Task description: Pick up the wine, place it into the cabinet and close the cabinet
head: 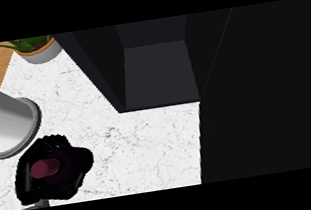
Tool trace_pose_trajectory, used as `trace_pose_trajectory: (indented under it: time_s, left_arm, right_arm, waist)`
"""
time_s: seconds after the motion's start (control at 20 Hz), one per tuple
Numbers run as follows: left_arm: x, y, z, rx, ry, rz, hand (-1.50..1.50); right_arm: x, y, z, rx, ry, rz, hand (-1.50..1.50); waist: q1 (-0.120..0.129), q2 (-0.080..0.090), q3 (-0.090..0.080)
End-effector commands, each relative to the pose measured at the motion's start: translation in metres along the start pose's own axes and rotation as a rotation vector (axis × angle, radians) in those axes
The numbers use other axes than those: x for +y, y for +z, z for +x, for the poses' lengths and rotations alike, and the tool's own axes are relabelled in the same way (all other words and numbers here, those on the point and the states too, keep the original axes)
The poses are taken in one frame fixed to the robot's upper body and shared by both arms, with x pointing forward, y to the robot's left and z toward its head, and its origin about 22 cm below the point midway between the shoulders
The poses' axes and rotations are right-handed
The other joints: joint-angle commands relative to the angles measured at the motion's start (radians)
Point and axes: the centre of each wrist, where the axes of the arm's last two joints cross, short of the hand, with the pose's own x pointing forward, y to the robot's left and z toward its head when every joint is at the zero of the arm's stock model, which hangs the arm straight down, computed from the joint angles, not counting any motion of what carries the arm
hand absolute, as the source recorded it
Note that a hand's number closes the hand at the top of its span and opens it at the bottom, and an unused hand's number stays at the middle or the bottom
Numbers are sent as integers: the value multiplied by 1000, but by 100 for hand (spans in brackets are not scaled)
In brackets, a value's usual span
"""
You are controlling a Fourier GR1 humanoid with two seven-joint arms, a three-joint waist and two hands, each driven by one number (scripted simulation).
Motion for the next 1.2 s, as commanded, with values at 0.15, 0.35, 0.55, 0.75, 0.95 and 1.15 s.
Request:
trace_pose_trajectory:
  time_s: [0.15, 0.35, 0.55, 0.75, 0.95, 1.15]
  left_arm:
    - [-26, -9, 56, -13, 109, -67, 150]
    - [-58, -30, 78, -14, 116, -105, 150]
    - [-82, -30, 104, -4, 77, -100, 150]
    - [-112, -36, 112, 19, 89, -156, 150]
    - [-149, -57, 131, 11, 147, -200, 150]
    - [-180, -68, 145, 3, 166, -204, 150]
  right_arm:
    - [1, 25, 14, -33, -31, 28, -150]
    - [-8, 18, 16, -52, -38, 31, -150]
    - [1, 17, 3, -38, -60, 20, -150]
    - [-2, 19, 14, -47, -50, 20, -150]
    - [-5, 14, 9, -42, -58, 31, -150]
    - [-9, 25, 8, -57, -61, 14, -150]
  waist:
    - [1, -2, 1]
    - [-3, 0, 1]
    - [-3, 1, 0]
    - [-6, 1, 0]
    - [-9, 2, 0]
    - [-20, 1, 1]
